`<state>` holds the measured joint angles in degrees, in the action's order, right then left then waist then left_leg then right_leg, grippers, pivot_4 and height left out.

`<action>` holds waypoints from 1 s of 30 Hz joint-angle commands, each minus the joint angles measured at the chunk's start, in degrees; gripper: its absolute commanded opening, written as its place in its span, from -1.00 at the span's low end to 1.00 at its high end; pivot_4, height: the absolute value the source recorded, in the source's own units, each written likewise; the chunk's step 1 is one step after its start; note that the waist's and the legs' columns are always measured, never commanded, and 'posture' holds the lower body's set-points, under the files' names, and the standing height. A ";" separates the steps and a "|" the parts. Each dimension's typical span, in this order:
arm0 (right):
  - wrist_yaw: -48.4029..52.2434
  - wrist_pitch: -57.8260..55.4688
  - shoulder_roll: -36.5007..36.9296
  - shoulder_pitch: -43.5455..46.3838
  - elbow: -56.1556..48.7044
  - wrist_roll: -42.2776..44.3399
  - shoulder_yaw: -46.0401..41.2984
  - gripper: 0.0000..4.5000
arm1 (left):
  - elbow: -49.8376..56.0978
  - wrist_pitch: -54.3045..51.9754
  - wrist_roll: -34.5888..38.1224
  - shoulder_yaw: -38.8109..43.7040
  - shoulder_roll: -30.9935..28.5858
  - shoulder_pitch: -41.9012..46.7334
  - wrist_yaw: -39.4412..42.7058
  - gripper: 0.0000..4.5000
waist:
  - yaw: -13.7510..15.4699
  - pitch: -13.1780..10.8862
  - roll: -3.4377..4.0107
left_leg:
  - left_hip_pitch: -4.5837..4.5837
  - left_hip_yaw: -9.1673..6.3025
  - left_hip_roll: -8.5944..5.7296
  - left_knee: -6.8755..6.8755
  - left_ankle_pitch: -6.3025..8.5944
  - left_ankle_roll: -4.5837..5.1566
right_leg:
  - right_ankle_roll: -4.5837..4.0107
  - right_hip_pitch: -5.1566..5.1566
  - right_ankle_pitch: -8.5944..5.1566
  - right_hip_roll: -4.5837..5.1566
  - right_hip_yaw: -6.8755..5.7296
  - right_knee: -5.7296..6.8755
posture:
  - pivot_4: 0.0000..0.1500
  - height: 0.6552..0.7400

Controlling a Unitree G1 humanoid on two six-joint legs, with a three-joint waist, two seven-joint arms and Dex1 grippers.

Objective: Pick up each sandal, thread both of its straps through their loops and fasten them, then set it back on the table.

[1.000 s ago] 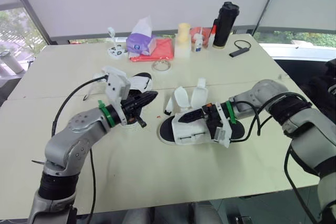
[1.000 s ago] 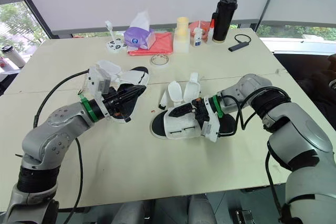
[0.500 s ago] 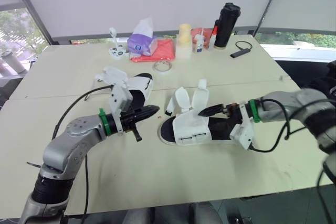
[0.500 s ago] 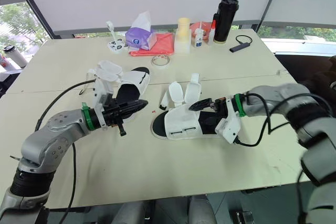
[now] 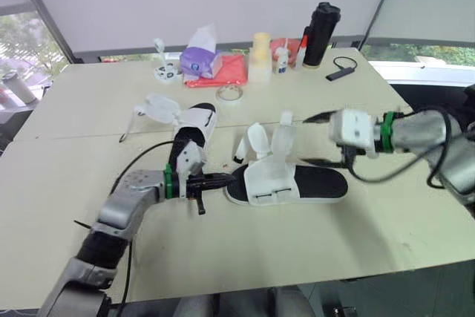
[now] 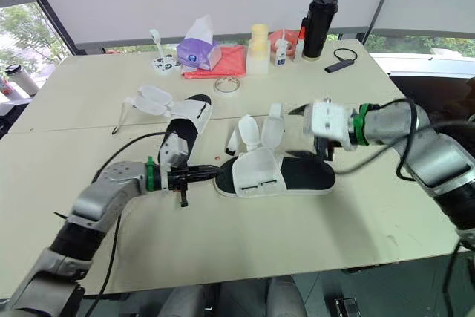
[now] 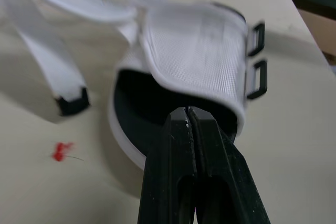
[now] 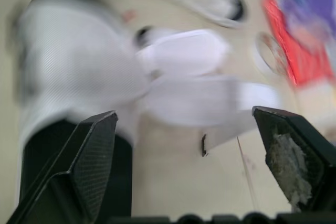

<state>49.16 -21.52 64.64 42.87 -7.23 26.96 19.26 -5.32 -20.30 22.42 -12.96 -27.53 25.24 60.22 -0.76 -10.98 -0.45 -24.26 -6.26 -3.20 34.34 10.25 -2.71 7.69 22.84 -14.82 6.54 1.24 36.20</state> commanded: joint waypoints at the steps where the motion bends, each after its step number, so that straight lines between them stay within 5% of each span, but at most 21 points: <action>1: -7.06 -23.36 -4.75 5.35 -1.64 8.98 -9.06 0.95 | -1.82 3.77 -2.39 -0.63 0.90 1.45 1.92 -1.00 | 0.08 0.00 -0.01 | -0.11 0.00 0.01 0.00 0.00 0.00 | 0.00 0.12 0.01 0.01 0.00 0.00 | 1.00 1.00; 7: -15.62 -42.88 -13.80 5.82 -3.85 16.74 -19.17 0.95 | -5.43 6.22 -5.03 -1.98 3.97 2.99 2.49 -1.00 | 0.35 0.02 -0.04 | -0.30 0.05 -0.07 -0.06 0.02 0.04 | 0.18 0.25 0.10 0.06 -0.12 -0.01 | 1.00 1.00; 17: -21.30 -52.98 -20.13 4.85 -3.69 18.45 -26.76 0.95 | -7.74 7.14 -7.17 -2.65 7.00 4.28 3.78 -1.00 | 0.03 0.02 -0.04 | -0.29 0.16 -0.09 -0.01 0.02 0.06 | 0.28 0.24 0.15 0.06 -0.19 0.02 | 1.00 1.00; 30: -23.24 -57.90 -30.58 8.74 18.54 15.59 -30.59 0.95 | -10.40 9.44 -10.49 -3.78 9.16 4.89 4.40 -1.00 | 0.02 0.07 -0.03 | -0.20 0.10 -0.12 0.05 0.01 0.07 | 0.33 0.06 0.18 0.02 -0.25 0.03 | 1.00 1.00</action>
<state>24.75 -80.47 34.38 49.62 10.86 42.63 -10.34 -15.39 -10.78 12.92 -15.51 -18.76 29.92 64.29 -0.73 -10.91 -0.48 -24.46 -6.15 -3.33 34.39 10.27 -2.63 8.02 22.91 -14.64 6.56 0.99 36.23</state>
